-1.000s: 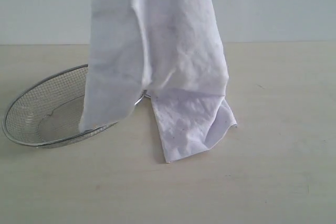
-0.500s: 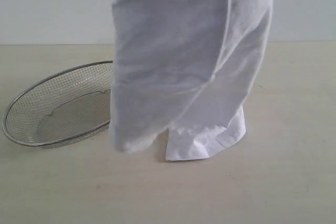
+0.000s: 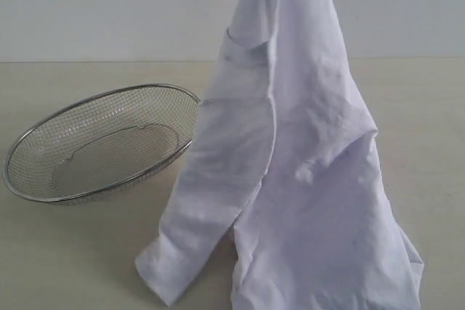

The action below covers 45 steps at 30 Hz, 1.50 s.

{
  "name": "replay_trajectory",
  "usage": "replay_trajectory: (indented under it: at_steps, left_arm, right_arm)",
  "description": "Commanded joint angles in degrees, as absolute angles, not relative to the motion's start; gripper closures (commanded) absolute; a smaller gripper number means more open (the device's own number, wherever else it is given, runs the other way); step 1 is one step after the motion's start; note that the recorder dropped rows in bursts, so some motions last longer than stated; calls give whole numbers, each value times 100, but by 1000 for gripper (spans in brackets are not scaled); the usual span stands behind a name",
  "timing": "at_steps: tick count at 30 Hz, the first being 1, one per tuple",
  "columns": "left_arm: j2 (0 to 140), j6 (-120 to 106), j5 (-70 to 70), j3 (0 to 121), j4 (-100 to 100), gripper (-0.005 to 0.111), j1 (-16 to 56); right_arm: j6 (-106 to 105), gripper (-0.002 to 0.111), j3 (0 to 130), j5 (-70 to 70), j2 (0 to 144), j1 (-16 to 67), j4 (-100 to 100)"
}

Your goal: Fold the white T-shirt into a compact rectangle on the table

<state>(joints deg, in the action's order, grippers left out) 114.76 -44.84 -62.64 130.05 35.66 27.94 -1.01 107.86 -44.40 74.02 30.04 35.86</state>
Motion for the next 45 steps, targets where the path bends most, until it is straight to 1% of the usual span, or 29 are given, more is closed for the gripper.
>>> replay_trajectory:
  at_steps: [1, 5, 13, 20, 28, 31, 32, 34, 36, 37, 38, 40, 41, 42, 43, 45]
  left_arm:
    - [11837, -4179, -5739, 12791, 2990, 102, 2807]
    - [11864, -4146, -5715, 12584, 2612, 102, 2807]
    - [11851, -3606, -5611, 12569, 1678, 102, 2621]
    - [11878, -2890, -4934, 12410, 494, 102, 2401]
    - [12225, -2931, -3753, 12242, 403, 102, 2299]
    - [12291, -3110, -3698, 12242, 403, 102, 2299]
    - [12315, -3124, -3762, 12242, 403, 100, 2299]
    - [12324, -3124, -3866, 12242, 403, 92, 2254]
    - [12324, -3124, -3894, 12242, 451, 74, 2220]
    - [12324, -3124, -3894, 12242, 479, 65, 2199]
    - [12324, -3033, -3849, 12242, 534, 49, 2175]
    - [12324, -2606, -3673, 12242, 509, 27, 2143]
    - [12324, -2409, -3575, 12242, 510, 18, 2130]
    - [12324, -2318, -3517, 12242, 510, 13, 2130]
    - [12324, -2306, -3466, 12242, 510, 11, 2130]
    - [12324, -2306, -3423, 12242, 510, 13, 2130]
  right_arm:
    - [-159, 108, 10795, -4525, 7391, 2969, 3611]
    - [-205, 108, 10795, -4582, 7391, 2969, 3633]
    - [-199, 108, 10795, -4582, 7391, 2969, 3645]
    - [-199, 108, 10795, -4582, 7391, 2969, 3645]
    - [-199, 108, 10795, -4507, 7391, 2969, 3619]
    - [-199, 108, 10795, -4566, 7400, 2969, 3564]
    - [-209, 108, 10795, -4566, 7412, 2969, 3547]
    - [-228, 108, 10795, -4566, 7453, 2969, 3522]
    - [-263, 108, 10795, -4581, 7531, 2969, 3497]
    - [-300, 108, 10795, -4615, 7563, 2969, 3497]
    - [-321, 108, 10795, -4645, 7624, 2969, 3497]
    - [-345, 108, 10795, -4704, 7720, 2969, 3497]
    - [-345, 108, 10795, -4705, 7752, 2969, 3497]
    - [-345, 108, 10795, -4719, 7784, 2969, 3497]
    - [-345, 108, 10795, -4733, 7815, 2969, 3497]
    - [-345, 108, 10795, -4786, 7844, 2969, 3497]
